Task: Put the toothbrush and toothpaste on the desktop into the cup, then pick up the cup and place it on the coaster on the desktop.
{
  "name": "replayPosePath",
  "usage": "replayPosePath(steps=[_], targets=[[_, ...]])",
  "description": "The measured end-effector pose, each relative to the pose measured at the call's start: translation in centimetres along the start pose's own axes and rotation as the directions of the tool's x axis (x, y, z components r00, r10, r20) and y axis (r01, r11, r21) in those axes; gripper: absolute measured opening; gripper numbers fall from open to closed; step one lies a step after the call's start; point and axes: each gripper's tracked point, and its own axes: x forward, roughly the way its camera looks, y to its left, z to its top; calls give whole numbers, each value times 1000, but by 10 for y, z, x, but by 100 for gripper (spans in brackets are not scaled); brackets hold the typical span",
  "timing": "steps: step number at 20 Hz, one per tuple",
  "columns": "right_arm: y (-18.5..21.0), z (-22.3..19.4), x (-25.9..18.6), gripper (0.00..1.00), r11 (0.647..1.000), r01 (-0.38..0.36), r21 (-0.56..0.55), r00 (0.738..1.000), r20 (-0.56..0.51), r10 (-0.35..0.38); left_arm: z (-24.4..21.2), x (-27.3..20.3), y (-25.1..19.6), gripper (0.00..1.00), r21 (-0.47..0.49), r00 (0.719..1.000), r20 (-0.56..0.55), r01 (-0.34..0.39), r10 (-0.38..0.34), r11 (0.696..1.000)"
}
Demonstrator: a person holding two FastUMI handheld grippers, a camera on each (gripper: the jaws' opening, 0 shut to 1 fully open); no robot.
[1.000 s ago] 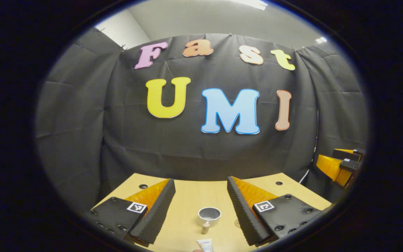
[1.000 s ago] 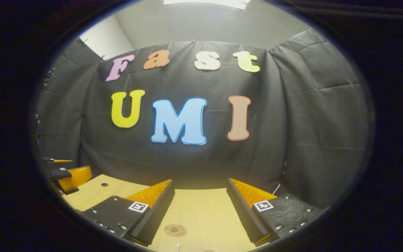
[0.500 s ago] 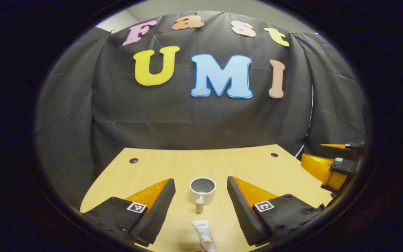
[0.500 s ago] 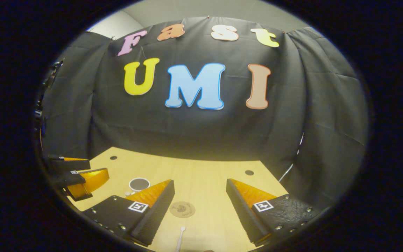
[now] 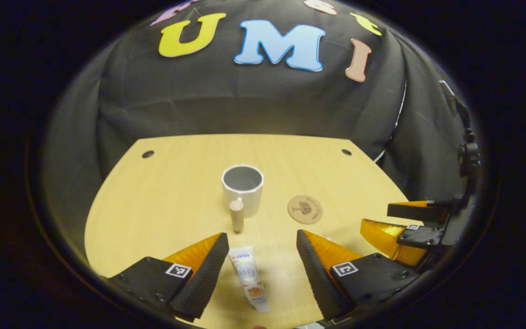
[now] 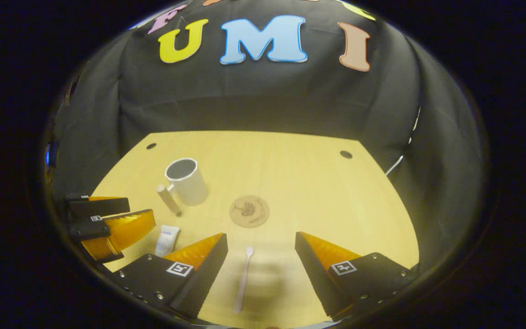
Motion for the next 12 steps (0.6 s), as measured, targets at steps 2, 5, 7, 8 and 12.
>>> replayPosePath(steps=[2,5,7,8,12], targets=[[3,-22,8,94,1000,-17,17,998,-63,18,-25,9,3,96,-17,997,-79,1,-2,1000],[6,-47,16,94,999,-23,31,990,-140,27,-59,18,12,94,-15,982,-189,-17,14,1000],[8,-66,21,94,999,-24,29,980,-196,29,-76,22,6,94,-29,968,-250,4,-11,1000],[8,-76,21,94,999,-29,31,973,-227,35,-85,26,6,94,-34,961,-278,6,-15,999],[13,-107,28,96,998,-36,44,939,-339,49,-113,37,12,98,-22,935,-355,-18,9,1000]])
